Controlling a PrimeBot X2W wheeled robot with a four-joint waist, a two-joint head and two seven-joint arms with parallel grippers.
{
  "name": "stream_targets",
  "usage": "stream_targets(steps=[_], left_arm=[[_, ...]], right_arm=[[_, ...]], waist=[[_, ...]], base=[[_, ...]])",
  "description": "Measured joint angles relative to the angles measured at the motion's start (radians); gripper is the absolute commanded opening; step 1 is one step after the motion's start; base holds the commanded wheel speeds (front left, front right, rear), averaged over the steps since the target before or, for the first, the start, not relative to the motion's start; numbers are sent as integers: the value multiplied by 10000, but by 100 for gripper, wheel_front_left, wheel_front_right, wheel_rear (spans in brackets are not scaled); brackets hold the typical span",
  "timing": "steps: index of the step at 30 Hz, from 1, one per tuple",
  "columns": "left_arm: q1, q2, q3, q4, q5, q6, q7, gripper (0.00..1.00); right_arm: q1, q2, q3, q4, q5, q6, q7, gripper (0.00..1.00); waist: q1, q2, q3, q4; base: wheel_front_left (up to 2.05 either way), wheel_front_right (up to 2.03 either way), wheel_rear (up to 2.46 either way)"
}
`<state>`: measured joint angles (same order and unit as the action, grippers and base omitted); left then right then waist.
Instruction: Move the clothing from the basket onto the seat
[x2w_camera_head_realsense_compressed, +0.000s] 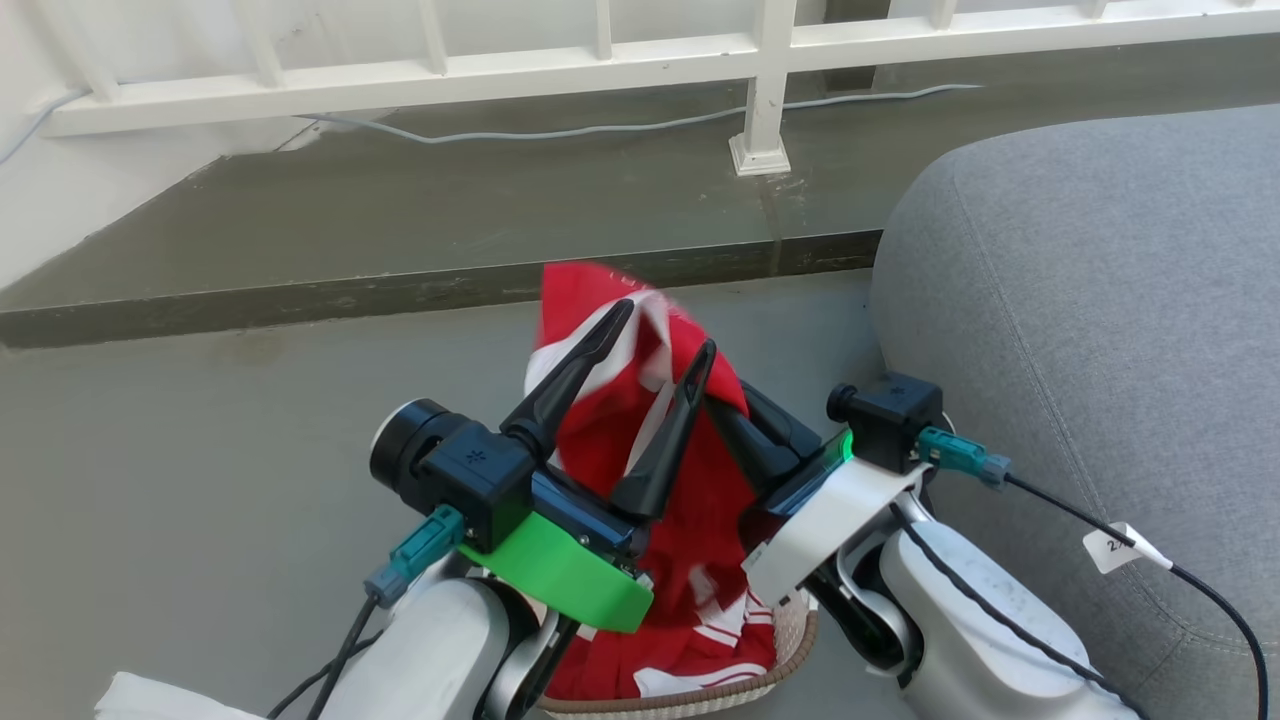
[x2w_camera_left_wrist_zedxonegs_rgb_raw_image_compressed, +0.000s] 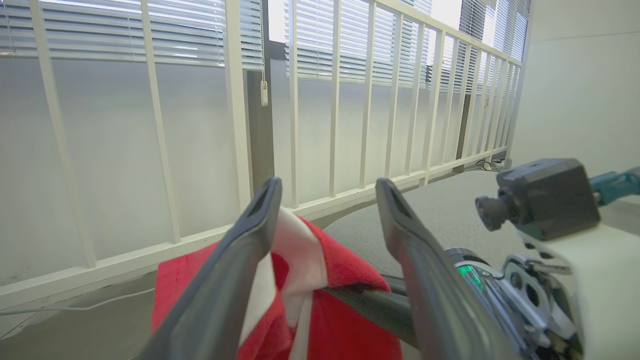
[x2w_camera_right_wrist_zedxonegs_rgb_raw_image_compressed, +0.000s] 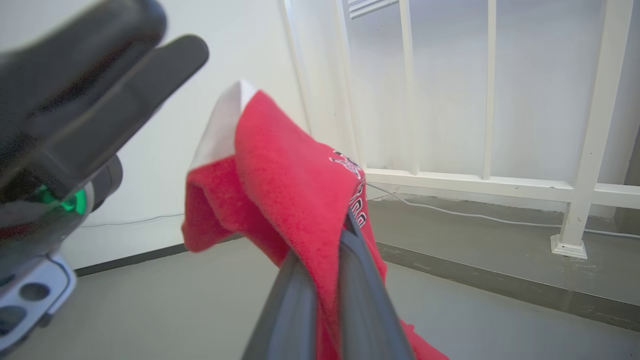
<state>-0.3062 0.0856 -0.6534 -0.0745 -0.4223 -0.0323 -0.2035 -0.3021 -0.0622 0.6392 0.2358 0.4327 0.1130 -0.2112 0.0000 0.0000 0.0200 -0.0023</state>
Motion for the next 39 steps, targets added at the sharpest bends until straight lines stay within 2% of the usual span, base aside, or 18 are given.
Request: stream_targets(steps=[5,16,29,33,39], left_arm=[[0,92,-125,19,65,-29,63,100],[62,564,-663,69,226,-205,537,100],[419,892,-869,73,313,-203,800,100],[452,911,-865,69,336,-194,880,100],[459,1009,-917,50,686,-192,974,100]], right_arm=[[-217,0,-144,67,12,-27,-96,0],[-393,2,-696,466,54,-370,-207,0],[-393,-249,-1444,782,88,-717,-278,0],[-393,-320,-1647,805,105,-725,-307,0],[-388,-357,-1912,813,176,-888,-362,0]], waist=[[0,0,-38,-28],[0,0,-22,-286],[0,0,241,-1014],[0,0,346,-1281],[0,0,559,-1693]], base=[[0,0,0],[0,0,0],[0,0,0],[0,0,0],[0,0,0]])
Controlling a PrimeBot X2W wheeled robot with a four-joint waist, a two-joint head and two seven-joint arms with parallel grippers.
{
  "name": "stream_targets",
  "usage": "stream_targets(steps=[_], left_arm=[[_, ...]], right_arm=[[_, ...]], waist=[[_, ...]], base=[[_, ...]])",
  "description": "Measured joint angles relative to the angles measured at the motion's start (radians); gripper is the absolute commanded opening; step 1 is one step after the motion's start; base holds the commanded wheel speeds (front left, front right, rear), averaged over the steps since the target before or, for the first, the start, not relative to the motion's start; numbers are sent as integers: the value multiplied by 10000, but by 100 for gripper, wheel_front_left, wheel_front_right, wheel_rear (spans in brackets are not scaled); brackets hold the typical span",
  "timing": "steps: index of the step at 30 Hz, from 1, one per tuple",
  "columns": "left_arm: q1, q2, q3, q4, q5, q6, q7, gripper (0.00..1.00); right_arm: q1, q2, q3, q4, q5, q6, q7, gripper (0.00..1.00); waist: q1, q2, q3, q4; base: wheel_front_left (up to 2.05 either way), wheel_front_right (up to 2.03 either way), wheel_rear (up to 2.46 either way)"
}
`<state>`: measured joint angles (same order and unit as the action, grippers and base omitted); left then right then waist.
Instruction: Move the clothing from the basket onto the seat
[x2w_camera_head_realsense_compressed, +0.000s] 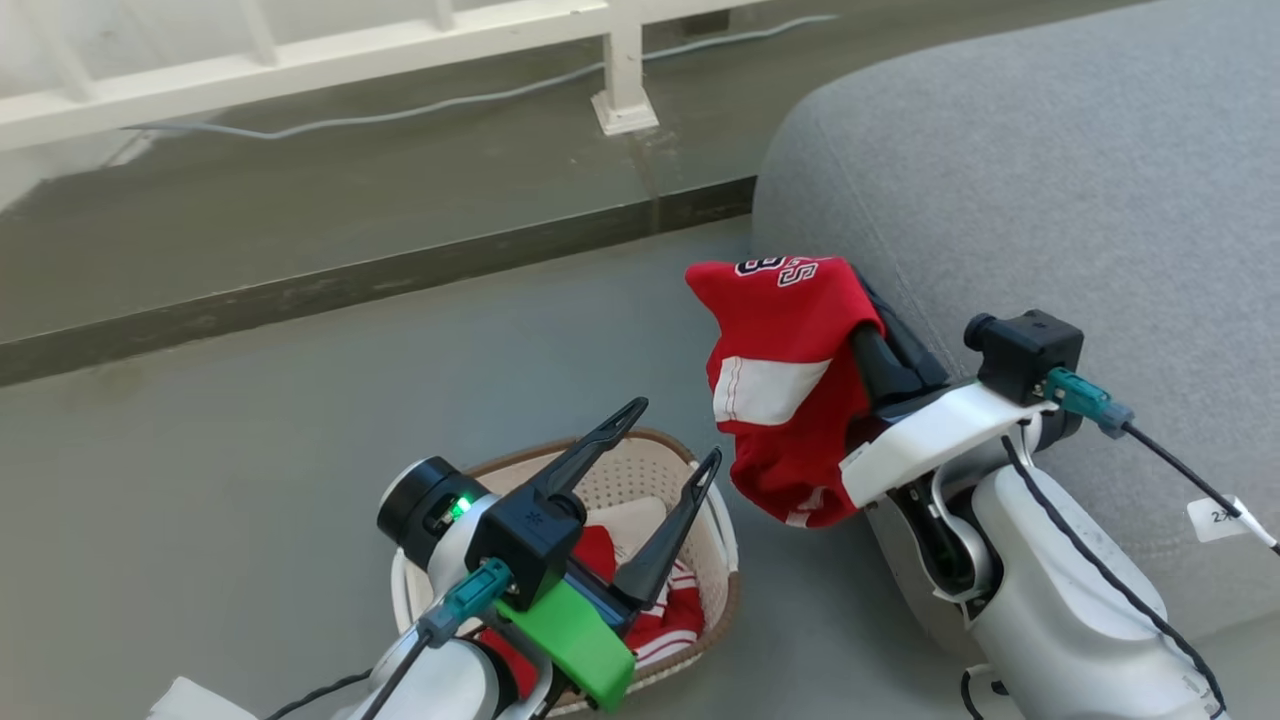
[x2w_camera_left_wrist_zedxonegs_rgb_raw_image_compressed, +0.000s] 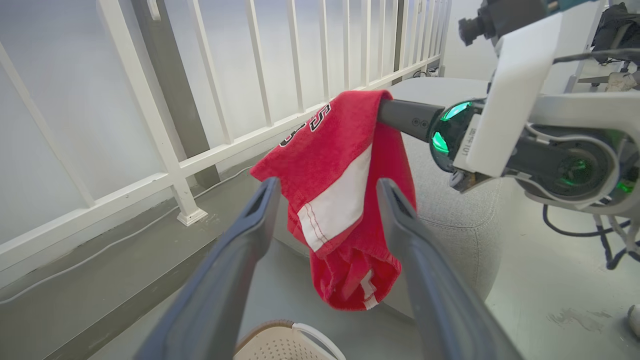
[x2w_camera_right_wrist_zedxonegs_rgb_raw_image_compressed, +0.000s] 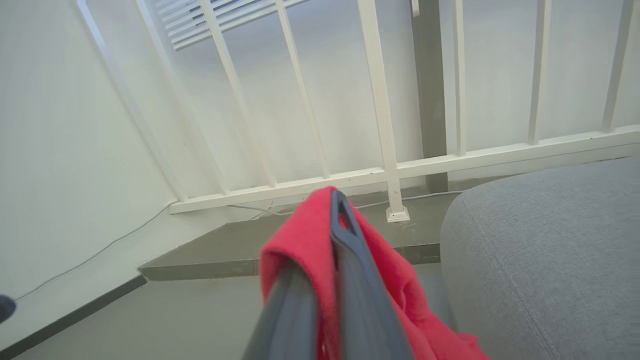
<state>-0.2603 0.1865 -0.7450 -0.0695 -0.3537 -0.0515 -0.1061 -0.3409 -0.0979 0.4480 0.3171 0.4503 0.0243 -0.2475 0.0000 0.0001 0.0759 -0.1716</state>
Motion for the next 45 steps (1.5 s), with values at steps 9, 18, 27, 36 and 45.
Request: stream_targets(steps=[9,18,27,36,45], left_arm=[[-2,151,-15,-73,153,2,100,100],[-23,184,-27,-121,161,2,232,100],[-154,226,-58,-228,240,-10,401,100],[-459,251,-102,-311,347,-19,525,100],[-732,249,-224,-370,520,-100,648,100]], right_arm=[[3,-54,-485,-31,92,-104,-17,0],[13,-36,-1145,-274,186,-268,-27,0],[33,13,-1732,-500,219,-349,-29,0],[3,-19,-2380,-765,199,-351,-29,0],[-1001,-382,-3141,-631,217,-337,-31,0]], waist=[[0,0,448,-558],[0,0,910,-1162],[0,0,1342,-1624],[0,0,1773,-1986],[0,0,2144,-2126]], base=[[0,0,0],[0,0,0],[0,0,0],[0,0,0],[0,0,0]])
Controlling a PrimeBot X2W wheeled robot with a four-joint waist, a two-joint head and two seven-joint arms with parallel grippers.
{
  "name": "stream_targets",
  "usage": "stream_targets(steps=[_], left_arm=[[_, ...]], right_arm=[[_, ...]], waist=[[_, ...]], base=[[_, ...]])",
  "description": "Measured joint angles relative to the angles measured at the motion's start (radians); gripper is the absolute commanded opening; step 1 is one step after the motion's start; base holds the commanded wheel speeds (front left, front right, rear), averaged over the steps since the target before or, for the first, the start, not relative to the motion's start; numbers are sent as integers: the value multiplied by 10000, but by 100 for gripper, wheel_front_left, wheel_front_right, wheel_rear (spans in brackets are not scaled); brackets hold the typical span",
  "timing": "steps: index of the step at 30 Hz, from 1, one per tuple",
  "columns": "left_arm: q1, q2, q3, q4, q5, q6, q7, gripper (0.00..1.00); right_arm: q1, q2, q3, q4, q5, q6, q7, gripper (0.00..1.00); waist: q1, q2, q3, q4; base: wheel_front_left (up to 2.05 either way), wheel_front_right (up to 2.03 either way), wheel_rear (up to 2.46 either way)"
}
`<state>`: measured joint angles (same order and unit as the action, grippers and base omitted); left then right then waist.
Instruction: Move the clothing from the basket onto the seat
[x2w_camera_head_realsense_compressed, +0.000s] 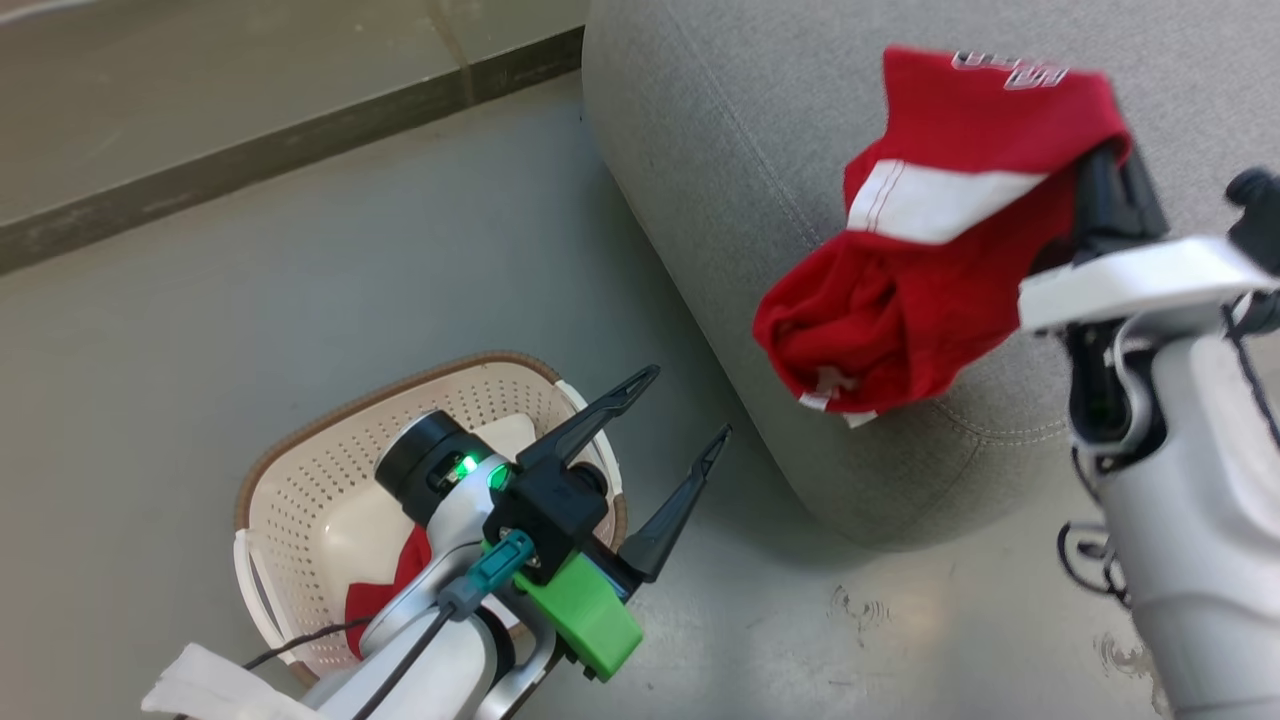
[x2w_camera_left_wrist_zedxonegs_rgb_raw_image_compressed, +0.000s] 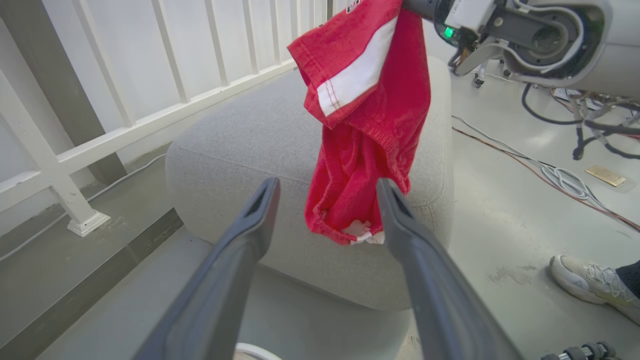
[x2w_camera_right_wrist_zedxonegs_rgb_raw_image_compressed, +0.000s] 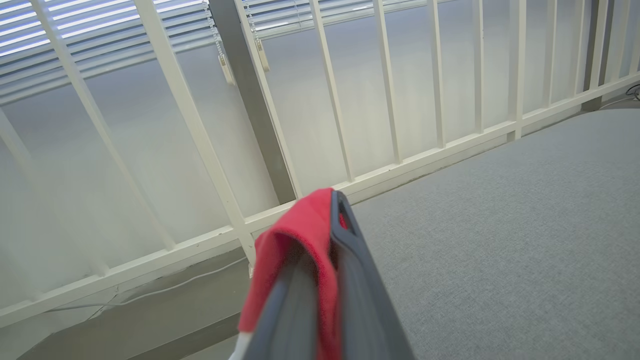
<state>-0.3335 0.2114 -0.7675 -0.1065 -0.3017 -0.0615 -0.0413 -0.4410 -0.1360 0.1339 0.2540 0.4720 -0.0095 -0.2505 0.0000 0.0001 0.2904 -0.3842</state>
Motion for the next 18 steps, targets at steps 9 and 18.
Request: stream_targets(steps=[9,18], left_arm=[[-405,-38,-144,-40,59,-102,153,100],[-638,-98,-228,-52,73,-184,201,100]], right_arm=[[-1816,-763,-596,865,-4,0,-12,0],[-3800,-1561,-1285,1695,35,-27,-12,0]], waist=[[0,0,516,127],[0,0,992,592]], base=[[0,0,0],[0,0,0]])
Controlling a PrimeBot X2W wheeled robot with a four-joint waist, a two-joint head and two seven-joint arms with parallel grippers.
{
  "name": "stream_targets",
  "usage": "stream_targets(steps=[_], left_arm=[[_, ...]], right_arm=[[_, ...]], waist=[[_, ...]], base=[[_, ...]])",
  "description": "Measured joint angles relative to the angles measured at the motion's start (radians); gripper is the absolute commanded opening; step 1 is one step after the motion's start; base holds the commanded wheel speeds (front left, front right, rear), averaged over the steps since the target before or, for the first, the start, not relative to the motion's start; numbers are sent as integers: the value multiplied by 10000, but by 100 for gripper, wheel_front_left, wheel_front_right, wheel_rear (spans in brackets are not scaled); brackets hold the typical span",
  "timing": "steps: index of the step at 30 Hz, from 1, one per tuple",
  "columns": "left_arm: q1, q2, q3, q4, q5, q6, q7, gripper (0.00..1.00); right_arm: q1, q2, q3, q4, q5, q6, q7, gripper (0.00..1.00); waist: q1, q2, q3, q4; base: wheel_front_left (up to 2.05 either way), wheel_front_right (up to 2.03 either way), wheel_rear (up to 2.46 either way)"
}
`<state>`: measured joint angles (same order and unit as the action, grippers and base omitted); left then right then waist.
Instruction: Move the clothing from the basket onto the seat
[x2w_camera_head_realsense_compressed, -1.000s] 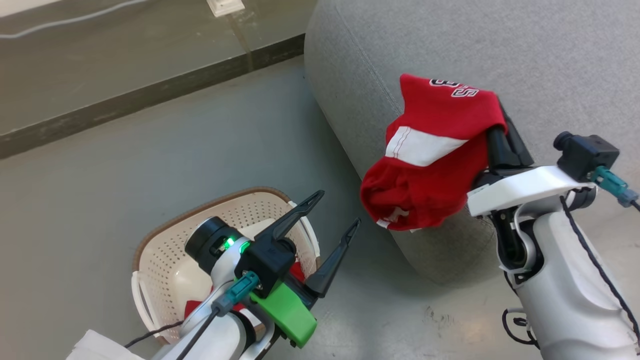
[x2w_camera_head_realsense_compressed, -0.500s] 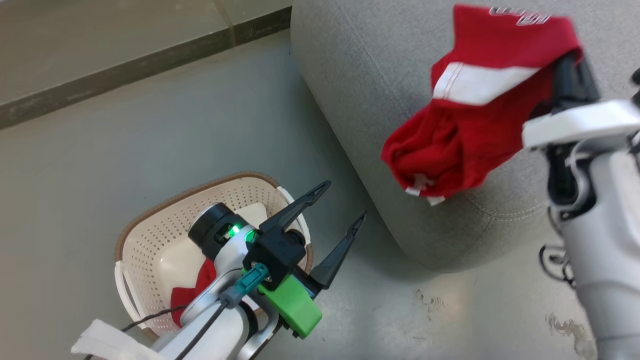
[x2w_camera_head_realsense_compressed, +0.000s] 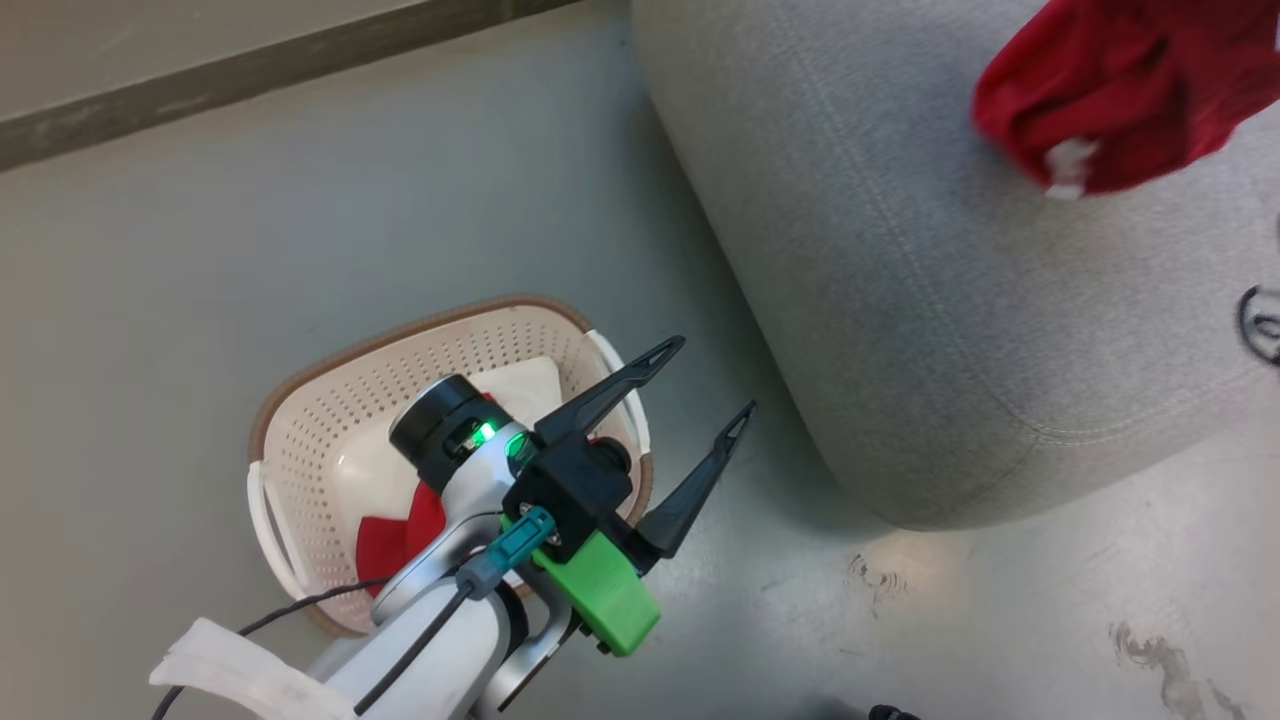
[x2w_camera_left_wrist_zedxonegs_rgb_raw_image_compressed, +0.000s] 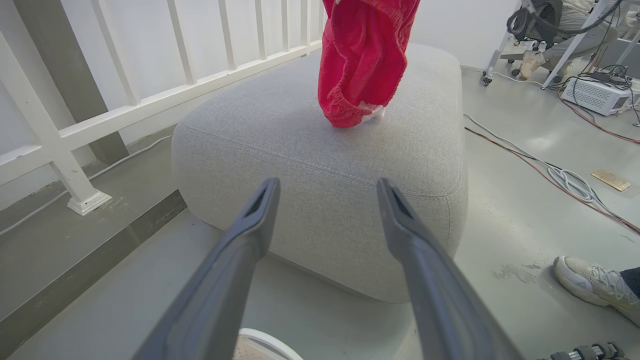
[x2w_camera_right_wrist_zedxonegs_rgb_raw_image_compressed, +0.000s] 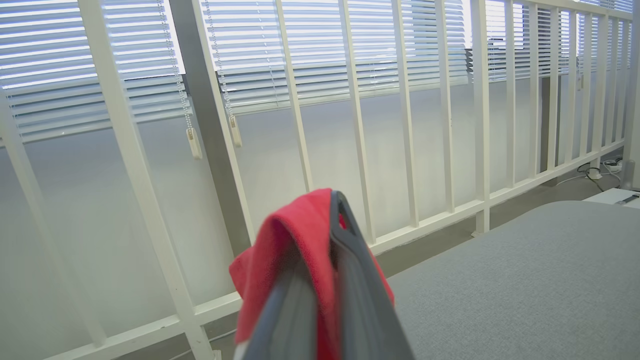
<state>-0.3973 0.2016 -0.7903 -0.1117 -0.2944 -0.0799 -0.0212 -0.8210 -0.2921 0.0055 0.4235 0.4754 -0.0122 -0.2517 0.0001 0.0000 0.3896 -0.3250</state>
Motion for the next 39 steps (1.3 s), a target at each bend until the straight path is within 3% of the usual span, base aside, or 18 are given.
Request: stream_targets(steps=[10,23,30,33,39], left_arm=[[-395,-142,-65,-113,169,-4,0,100],[-648,42,102,-29,251,-6,27,100],[-747,42,73,61,251,-86,25,100],[-755,42,69,88,251,-90,13,100],[-769,44,82,322,249,-92,-151,100]], right_arm=[[-1184,-941,-683,1145,117,-245,79,0],[-618,-407,-926,3361,627,-244,134,0],[-350,-303,-1030,4159,784,-59,130,0],[-350,-268,-1007,4343,782,35,102,100],[-354,-222,-836,4660,652,221,25,100]], waist=[[0,0,629,628],[1,0,1484,867],[0,0,1535,765],[0,0,1520,744],[0,0,1374,742]], base=[[0,0,0],[0,0,0],[0,0,0],[0,0,0],[0,0,0]])
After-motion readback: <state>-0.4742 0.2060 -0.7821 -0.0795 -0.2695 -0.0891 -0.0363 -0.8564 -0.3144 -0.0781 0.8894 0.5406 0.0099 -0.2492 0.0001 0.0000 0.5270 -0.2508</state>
